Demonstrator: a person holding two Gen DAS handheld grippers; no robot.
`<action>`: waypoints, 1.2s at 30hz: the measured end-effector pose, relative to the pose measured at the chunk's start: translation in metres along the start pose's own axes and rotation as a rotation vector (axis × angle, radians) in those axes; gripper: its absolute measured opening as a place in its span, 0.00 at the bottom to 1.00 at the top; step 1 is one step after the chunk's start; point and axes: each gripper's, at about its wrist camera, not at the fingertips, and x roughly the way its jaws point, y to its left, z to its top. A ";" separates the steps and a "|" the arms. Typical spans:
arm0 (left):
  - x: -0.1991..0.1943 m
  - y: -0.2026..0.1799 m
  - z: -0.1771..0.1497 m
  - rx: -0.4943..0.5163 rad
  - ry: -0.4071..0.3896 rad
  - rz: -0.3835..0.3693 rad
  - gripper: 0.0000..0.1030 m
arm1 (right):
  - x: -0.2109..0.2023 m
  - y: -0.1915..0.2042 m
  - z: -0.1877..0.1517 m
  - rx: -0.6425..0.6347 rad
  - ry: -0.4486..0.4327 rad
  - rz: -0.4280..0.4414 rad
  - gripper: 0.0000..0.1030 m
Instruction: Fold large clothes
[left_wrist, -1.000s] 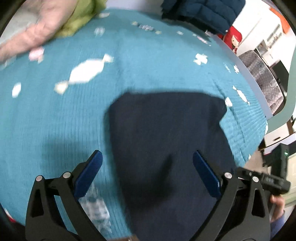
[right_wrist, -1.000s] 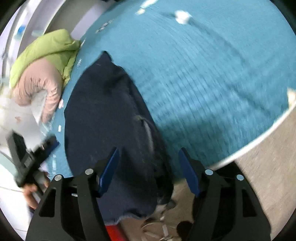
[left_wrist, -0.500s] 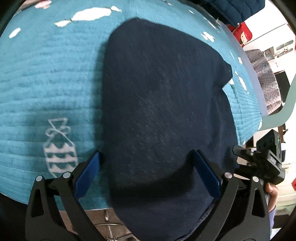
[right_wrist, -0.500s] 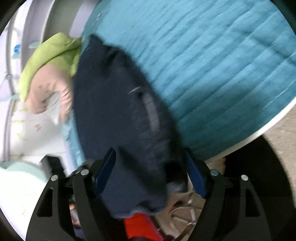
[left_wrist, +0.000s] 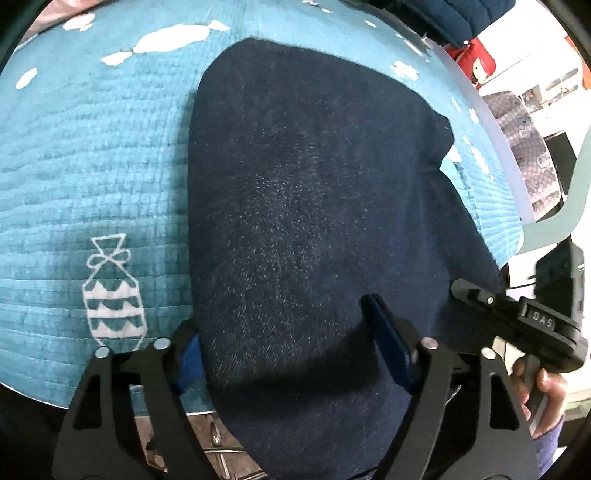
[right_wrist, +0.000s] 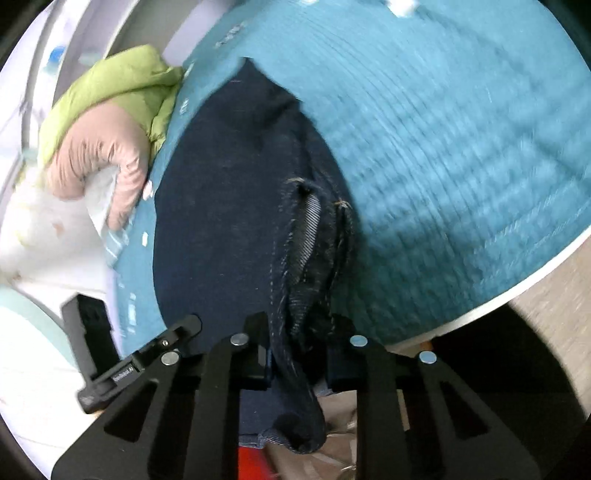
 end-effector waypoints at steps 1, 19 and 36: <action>-0.004 -0.002 0.000 0.004 -0.011 -0.003 0.72 | -0.005 0.012 0.001 -0.041 -0.025 -0.023 0.16; 0.003 -0.144 0.110 0.105 -0.201 -0.230 0.71 | -0.124 0.024 0.105 -0.293 -0.446 -0.225 0.13; 0.095 -0.224 0.104 0.288 -0.089 -0.131 0.89 | -0.131 -0.181 0.150 0.108 -0.426 -0.506 0.46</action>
